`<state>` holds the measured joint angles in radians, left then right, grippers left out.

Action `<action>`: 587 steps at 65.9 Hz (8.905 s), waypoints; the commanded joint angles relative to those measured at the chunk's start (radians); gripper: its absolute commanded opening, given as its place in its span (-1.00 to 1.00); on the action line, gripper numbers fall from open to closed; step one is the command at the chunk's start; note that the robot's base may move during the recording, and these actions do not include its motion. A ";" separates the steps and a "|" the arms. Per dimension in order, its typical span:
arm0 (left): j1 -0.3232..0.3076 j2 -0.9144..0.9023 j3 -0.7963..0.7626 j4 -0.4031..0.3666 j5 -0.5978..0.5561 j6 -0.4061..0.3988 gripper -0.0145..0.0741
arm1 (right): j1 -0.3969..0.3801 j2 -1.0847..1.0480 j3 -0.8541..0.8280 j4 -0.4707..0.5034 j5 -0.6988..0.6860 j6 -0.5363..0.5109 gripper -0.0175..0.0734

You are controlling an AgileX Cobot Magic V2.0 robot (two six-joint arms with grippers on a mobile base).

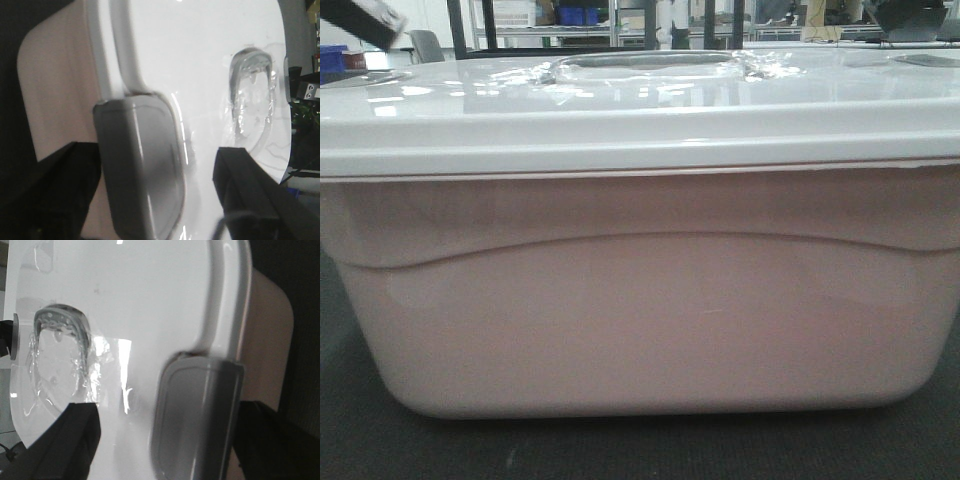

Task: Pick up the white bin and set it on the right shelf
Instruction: 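Lift the bin off the table with both grippers, then hold the bin raised with both grippers while the base backs away, then drive the base past the red table toward the steel shelf rack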

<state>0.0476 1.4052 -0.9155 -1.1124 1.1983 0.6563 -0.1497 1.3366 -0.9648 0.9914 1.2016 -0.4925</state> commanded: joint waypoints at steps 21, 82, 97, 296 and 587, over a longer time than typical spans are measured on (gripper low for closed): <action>-0.007 -0.006 -0.022 -0.079 0.029 0.008 0.17 | 0.006 -0.017 0.021 0.085 0.110 -0.041 0.75; -0.007 -0.006 -0.022 -0.095 0.025 0.017 0.17 | 0.014 0.021 0.022 0.138 0.057 -0.068 0.75; -0.007 -0.006 -0.022 -0.095 0.034 0.034 0.17 | 0.014 0.021 0.022 0.138 0.038 -0.071 0.75; -0.056 -0.192 -0.263 -0.123 0.106 0.059 -0.11 | 0.014 -0.206 -0.138 0.242 0.133 -0.137 0.41; -0.056 -0.416 -0.283 -0.117 -0.066 0.059 -0.11 | 0.014 -0.420 -0.205 0.282 0.081 -0.137 0.41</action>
<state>0.0125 1.0084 -1.1620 -1.0713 1.1181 0.6991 -0.1512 0.9321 -1.1297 1.0565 1.1761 -0.6174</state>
